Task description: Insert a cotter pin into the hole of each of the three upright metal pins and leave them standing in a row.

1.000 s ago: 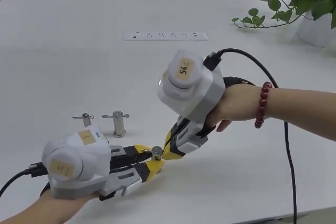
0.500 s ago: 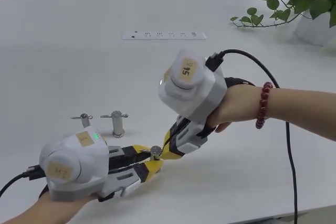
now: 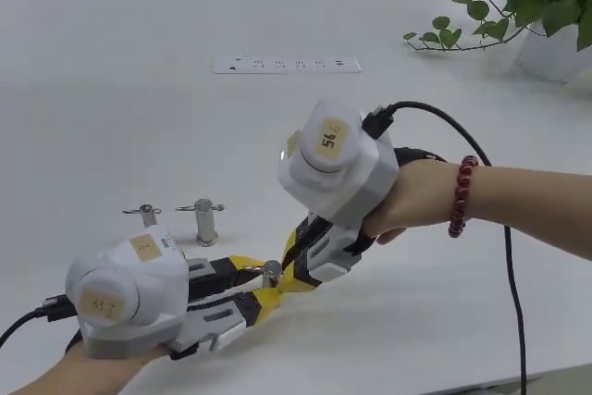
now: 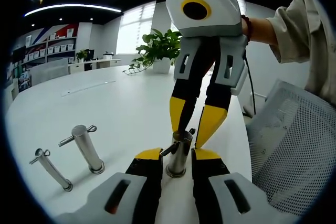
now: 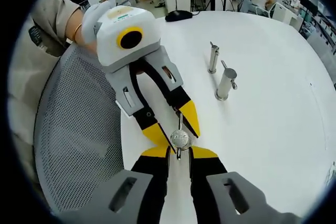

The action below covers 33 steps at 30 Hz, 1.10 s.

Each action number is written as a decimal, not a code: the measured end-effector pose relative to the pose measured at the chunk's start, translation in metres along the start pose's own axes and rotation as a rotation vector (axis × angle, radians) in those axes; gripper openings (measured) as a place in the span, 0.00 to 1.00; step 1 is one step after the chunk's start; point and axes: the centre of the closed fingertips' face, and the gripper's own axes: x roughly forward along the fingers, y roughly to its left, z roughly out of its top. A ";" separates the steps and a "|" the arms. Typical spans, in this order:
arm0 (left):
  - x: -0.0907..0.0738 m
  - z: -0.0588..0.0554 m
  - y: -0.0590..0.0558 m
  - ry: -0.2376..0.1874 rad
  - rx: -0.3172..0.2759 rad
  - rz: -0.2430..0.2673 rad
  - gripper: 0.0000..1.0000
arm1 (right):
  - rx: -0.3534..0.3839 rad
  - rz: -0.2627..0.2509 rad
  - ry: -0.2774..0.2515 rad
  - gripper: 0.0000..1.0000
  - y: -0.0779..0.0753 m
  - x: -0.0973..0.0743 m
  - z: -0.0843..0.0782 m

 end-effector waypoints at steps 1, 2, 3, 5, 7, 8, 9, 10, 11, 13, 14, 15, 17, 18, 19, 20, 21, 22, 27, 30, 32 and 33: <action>-0.001 0.000 0.000 0.000 -0.001 0.000 0.22 | 0.003 -0.001 -0.005 0.17 0.000 -0.001 0.001; -0.001 0.001 0.001 -0.001 -0.002 0.002 0.23 | 0.006 0.001 -0.010 0.18 0.000 -0.001 0.001; -0.002 0.001 0.001 -0.002 -0.003 0.002 0.24 | 0.009 0.001 -0.018 0.18 0.000 -0.002 0.002; -0.005 0.003 0.001 -0.007 -0.007 0.002 0.26 | 0.008 -0.003 -0.025 0.18 0.001 -0.004 0.003; -0.007 0.005 0.001 -0.014 -0.008 -0.004 0.29 | 0.009 -0.006 -0.030 0.18 0.001 -0.005 0.003; -0.008 0.006 -0.001 -0.017 -0.008 -0.009 0.31 | 0.011 -0.004 -0.030 0.18 0.001 -0.005 0.002; -0.010 0.006 -0.001 -0.015 -0.004 -0.011 0.33 | 0.016 -0.005 -0.031 0.18 0.001 -0.006 0.002; -0.011 0.005 -0.002 -0.013 0.001 -0.015 0.34 | 0.016 -0.004 -0.034 0.18 0.001 -0.006 0.002; -0.014 0.005 -0.002 -0.015 -0.001 -0.017 0.36 | 0.022 -0.002 -0.034 0.18 0.002 -0.006 0.001; -0.017 0.005 -0.001 -0.016 -0.001 -0.014 0.38 | 0.025 -0.005 -0.032 0.18 0.002 -0.006 0.000; -0.019 0.005 -0.001 -0.017 -0.003 -0.016 0.39 | 0.024 -0.005 -0.031 0.18 0.003 -0.007 0.000; -0.021 0.005 -0.001 -0.018 -0.006 -0.016 0.40 | 0.026 -0.006 -0.031 0.18 0.003 -0.007 -0.001; -0.025 0.007 -0.002 -0.022 -0.001 -0.021 0.43 | 0.032 -0.006 -0.032 0.18 0.004 -0.008 -0.002; -0.026 0.008 -0.003 -0.025 0.001 -0.021 0.45 | 0.033 -0.006 -0.030 0.17 0.004 -0.008 -0.002; -0.027 0.009 -0.003 -0.030 -0.003 -0.022 0.45 | 0.033 -0.006 -0.029 0.17 0.004 -0.008 -0.003; -0.029 0.010 -0.004 -0.035 -0.005 -0.025 0.46 | 0.032 -0.007 -0.026 0.17 0.004 -0.008 -0.003; -0.030 0.011 -0.004 -0.038 -0.006 -0.026 0.47 | 0.032 -0.009 -0.026 0.17 0.004 -0.008 -0.004; -0.032 0.012 -0.005 -0.043 -0.005 -0.030 0.48 | 0.033 -0.010 -0.024 0.17 0.004 -0.009 -0.004; -0.038 0.015 -0.007 -0.047 0.005 -0.034 0.51 | 0.037 -0.017 -0.023 0.14 0.003 -0.009 -0.005; -0.043 0.018 -0.008 -0.054 0.004 -0.034 0.51 | 0.041 -0.014 -0.021 0.12 0.004 -0.009 -0.006; -0.046 0.020 -0.008 -0.057 0.004 -0.032 0.51 | 0.041 -0.016 -0.023 0.11 0.004 -0.008 -0.007; -0.047 0.020 -0.008 -0.058 0.006 -0.031 0.51 | 0.044 -0.017 -0.023 0.10 0.005 -0.008 -0.007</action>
